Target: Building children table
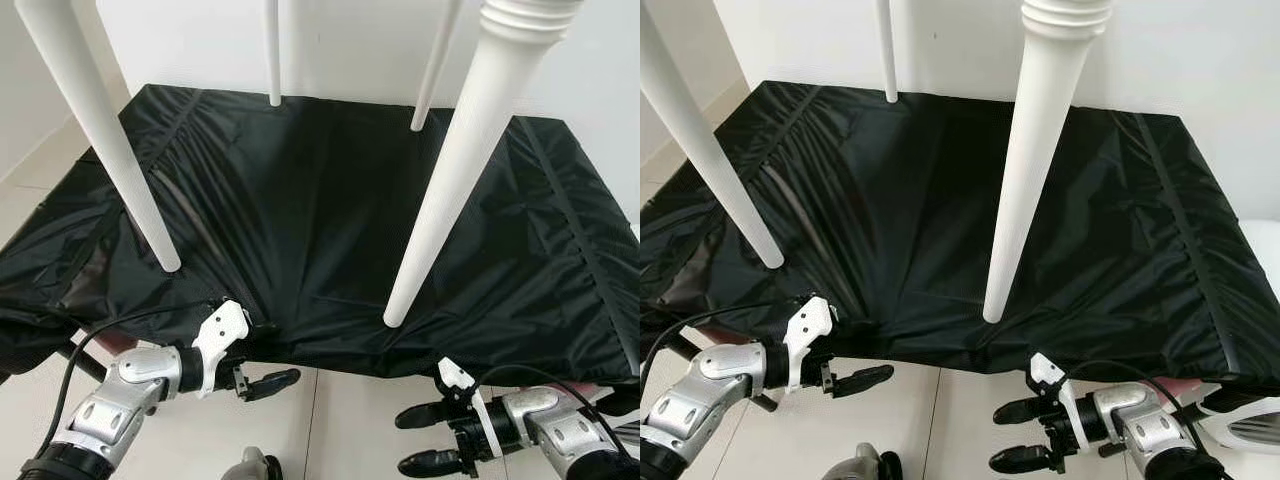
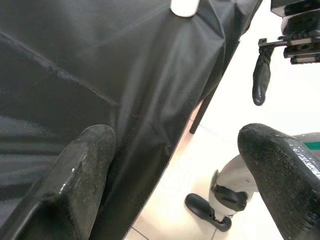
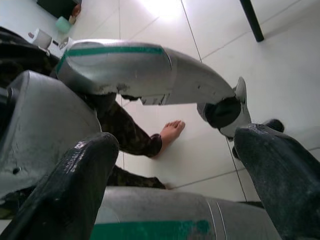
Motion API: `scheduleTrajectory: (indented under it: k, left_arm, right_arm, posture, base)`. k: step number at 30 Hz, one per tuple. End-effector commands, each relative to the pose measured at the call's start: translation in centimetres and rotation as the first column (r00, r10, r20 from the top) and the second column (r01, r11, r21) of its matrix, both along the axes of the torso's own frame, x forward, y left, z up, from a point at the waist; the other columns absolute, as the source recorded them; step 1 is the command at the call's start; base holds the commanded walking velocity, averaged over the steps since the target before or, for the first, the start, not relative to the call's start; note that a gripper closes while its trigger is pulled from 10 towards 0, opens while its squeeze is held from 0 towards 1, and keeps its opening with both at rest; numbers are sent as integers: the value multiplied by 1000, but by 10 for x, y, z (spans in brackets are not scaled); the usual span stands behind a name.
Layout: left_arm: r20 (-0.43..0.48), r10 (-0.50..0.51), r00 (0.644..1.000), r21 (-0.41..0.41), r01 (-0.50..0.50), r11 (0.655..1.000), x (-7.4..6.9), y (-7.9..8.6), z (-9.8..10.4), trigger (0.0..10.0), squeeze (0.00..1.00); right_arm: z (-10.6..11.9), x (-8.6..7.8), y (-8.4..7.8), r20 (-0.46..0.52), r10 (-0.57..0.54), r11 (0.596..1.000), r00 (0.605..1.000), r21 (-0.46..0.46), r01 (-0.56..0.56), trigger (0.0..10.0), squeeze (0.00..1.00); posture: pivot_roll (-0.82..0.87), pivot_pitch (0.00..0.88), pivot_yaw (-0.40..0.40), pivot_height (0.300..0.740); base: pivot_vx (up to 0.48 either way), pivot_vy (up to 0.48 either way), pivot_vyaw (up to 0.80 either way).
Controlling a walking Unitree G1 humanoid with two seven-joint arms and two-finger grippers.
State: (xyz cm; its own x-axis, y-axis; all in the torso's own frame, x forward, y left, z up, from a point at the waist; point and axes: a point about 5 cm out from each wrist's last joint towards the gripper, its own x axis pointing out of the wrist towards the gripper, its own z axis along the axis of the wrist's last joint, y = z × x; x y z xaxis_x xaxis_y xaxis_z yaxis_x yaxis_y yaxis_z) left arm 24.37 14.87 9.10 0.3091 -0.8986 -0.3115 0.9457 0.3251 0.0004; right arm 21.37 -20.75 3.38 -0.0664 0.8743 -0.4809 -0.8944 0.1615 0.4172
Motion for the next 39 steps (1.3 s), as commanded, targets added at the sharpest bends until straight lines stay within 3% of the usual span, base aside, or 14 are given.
scheduleTrajectory:
  k: [1,5,6,9,14,17,22,32,35,37,39]
  left_arm:
    - [-167,-222,961,-15,223,975,-26,0,-16,10000,0]
    - [-125,-230,965,-19,229,973,-31,0,-9,10000,0]
    - [-53,-233,971,-60,229,971,-34,-4,8,10000,0]
    - [1,-217,976,-79,217,973,-35,-5,17,10000,0]
    - [13,-207,978,-100,207,973,-36,-5,19,10000,0]
    - [-25,-227,974,-114,223,968,-42,-3,21,10000,0]
    - [-169,-198,965,-11,199,980,-51,11,-18,10000,0]
    - [-299,-151,942,117,193,974,-68,19,-53,10000,0]
    - [-313,-92,945,156,146,977,-68,15,-65,10000,0]
    - [-313,-36,949,201,103,974,-67,12,-76,10000,0]
    - [-311,-16,950,201,82,976,-66,10,-78,10000,0]
  right_arm:
    - [-4,-1,-4,-13,17,999,1000,-34,-18,10000,0]
    - [-7,1,-8,-14,15,998,1000,-60,-16,10000,0]
    - [-8,4,-11,-20,15,997,1000,-78,-16,10000,0]
    - [-8,9,-11,-18,20,995,1000,-94,-21,10000,0]
    - [-8,13,-10,-15,25,995,1000,-100,-27,10000,0]
    - [-8,16,-9,-17,43,993,999,-113,-45,10000,0]
    - [-13,20,-7,-24,61,987,998,-150,-64,10000,0]
    - [-29,17,-6,-33,14,975,999,-221,-21,10000,0]
    - [-36,17,-4,-2,-42,969,999,-246,40,10000,0]
    - [-43,21,1,110,-150,954,983,-246,173,10000,0]
    - [-44,21,1,128,-192,948,973,-234,218,10000,0]
  posture:
    - [-18,99,-7,740]
    - [-12,91,-19,740]
    - [4,79,-34,740]
    - [15,76,-41,740]
    - [21,74,-44,740]
    - [38,77,-45,740]
    - [41,85,-46,740]
    - [41,100,-48,740]
    - [40,103,-44,740]
    - [39,109,-46,740]
    - [40,110,-46,740]
  base:
    - [0,0,0]
    - [0,0,0]
    - [0,0,0]
    - [0,0,0]
    - [0,0,0]
    - [0,0,0]
    - [0,0,0]
    - [0,0,0]
    - [0,0,0]
    - [0,0,0]
    - [0,0,0]
